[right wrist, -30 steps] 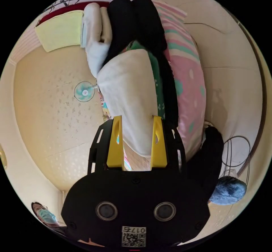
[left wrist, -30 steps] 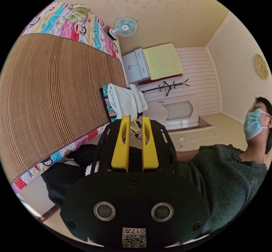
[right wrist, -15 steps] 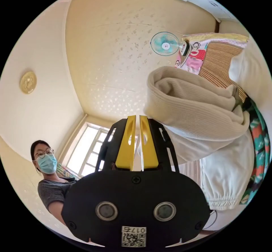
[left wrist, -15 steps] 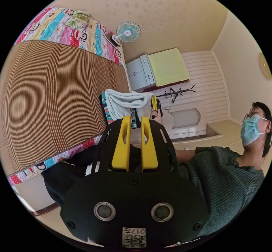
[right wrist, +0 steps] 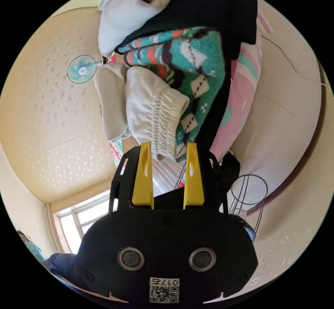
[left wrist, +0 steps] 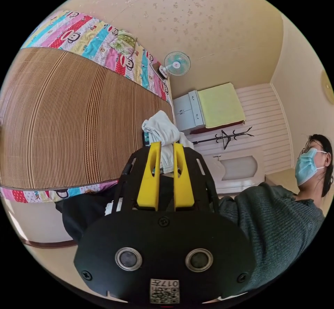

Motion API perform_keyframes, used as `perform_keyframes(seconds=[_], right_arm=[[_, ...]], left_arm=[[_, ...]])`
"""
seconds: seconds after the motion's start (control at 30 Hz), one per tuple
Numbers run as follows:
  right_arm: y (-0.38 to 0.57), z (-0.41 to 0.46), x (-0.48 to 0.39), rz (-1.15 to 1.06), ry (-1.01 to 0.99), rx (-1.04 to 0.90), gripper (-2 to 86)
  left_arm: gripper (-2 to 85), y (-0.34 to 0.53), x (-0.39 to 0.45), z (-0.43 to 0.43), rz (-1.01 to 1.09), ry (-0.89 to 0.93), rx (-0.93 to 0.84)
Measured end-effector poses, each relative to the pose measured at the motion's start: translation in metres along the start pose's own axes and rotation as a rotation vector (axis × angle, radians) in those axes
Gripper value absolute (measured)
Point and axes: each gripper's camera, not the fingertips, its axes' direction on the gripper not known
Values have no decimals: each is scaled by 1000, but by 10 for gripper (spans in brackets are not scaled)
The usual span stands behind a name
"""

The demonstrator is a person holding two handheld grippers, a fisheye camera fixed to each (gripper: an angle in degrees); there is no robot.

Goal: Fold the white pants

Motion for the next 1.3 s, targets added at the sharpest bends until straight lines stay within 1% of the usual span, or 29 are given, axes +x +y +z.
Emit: perform_keyframes(seconds=[0.03,0.1,0.13,0.17,0.2,0.23,0.27,0.3,0.33,0.4,0.43,0.47,0.5,0.57,0.63,0.67,0.73,0.77,0.8,0.83,0.87,0.93,1.0,1.07,1.13,1.2,1.23,1.27,1.3], right_arm=[[4,6,1,-20,-48,-4,77],[24,14,5,-73,-356,80,39],[30,13,5,-92,-447,116,36],[40,12,2,-132,-634,175,31],[46,12,-10,-197,-766,205,27],[48,12,-21,-233,-796,202,25],[48,13,-52,-322,-792,158,22],[50,15,-93,-429,-746,94,20],[51,17,-116,-483,-714,59,19],[67,27,-216,-699,-529,-69,15],[74,31,-241,-760,-480,-95,14],[91,39,-287,-874,-413,-147,13],[110,46,-327,-972,-387,-192,12],[144,52,-380,-1110,-409,-252,11],[181,56,-424,-1231,-470,-318,10],[209,60,-450,-1298,-489,-370,10],[259,70,-487,-1416,-481,-459,9],[295,79,-507,-1500,-472,-518,9],[329,88,-522,-1578,-496,-602,9],[344,92,-528,-1610,-521,-638,8],[370,97,-537,-1661,-576,-694,8],[391,99,-545,-1675,-659,-727,8],[409,95,-550,-1677,-724,-726,8],[427,90,-550,-1714,-708,-705,9],[440,80,-549,-1707,-713,-672,10],[443,52,-531,-1677,-849,-590,9],[443,44,-524,-1676,-866,-560,8],[444,32,-508,-1668,-835,-481,8],[447,24,-489,-1662,-738,-386,8]], left_arm=[[65,2,-2,13,9,-11,-21],[65,2,-3,36,32,-17,-57],[65,2,-1,52,57,-12,-80],[65,1,1,60,71,-8,-90],[65,2,6,76,105,-5,-105],[65,3,13,93,145,-5,-115],[65,4,17,101,166,-5,-121],[65,7,26,119,211,-5,-138],[65,10,37,139,260,1,-166],[69,15,56,171,346,5,-226],[73,19,72,193,417,-2,-270],[75,21,80,203,454,-10,-289],[78,26,98,222,533,-33,-318],[87,33,121,248,642,-90,-343],[111,41,149,274,758,-198,-330],[119,43,156,279,782,-219,-318],[150,52,186,285,859,-264,-236],[157,56,195,284,886,-267,-203],[161,68,212,280,955,-279,-134],[161,82,229,277,1035,-292,-71],[160,91,237,275,1081,-291,-51],[106,131,263,258,1253,-224,67],[61,159,275,245,1307,-237,156],[29,173,283,230,1270,-200,208],[10,177,288,203,1138,-112,274],[3,178,289,180,1044,-63,340],[0,182,291,164,1030,-14,356],[0,185,294,156,1037,6,368],[-1,195,300,141,1055,28,401]])
